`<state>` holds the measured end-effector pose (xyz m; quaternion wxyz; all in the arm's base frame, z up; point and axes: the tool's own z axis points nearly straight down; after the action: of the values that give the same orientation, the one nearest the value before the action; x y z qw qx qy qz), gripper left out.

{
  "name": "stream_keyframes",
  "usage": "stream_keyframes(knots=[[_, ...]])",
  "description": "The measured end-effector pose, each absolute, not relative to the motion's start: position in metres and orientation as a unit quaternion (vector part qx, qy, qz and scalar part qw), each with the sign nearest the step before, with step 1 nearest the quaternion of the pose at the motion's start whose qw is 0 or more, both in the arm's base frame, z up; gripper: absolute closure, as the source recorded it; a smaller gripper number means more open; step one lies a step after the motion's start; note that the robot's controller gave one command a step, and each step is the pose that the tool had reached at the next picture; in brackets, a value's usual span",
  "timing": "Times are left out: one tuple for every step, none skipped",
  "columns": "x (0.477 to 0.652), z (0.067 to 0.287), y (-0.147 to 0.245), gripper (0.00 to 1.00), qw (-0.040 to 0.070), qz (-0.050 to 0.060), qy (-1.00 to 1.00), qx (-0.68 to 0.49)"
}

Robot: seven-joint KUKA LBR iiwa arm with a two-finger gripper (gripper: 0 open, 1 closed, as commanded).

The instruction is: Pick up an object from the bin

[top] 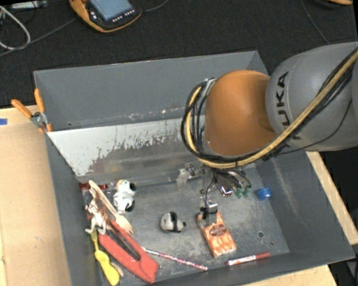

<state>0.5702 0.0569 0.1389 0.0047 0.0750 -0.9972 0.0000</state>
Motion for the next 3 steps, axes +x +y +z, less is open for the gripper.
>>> stream_keyframes(knots=[[0.558, 0.156, 0.034, 0.0, 0.005, 0.0, -0.996, 0.084], [0.548, 0.144, 0.012, 0.0, 0.006, 0.0, -0.999, 0.041], [0.547, 0.093, -0.021, 0.0, 0.004, -0.001, -0.993, 0.117]])
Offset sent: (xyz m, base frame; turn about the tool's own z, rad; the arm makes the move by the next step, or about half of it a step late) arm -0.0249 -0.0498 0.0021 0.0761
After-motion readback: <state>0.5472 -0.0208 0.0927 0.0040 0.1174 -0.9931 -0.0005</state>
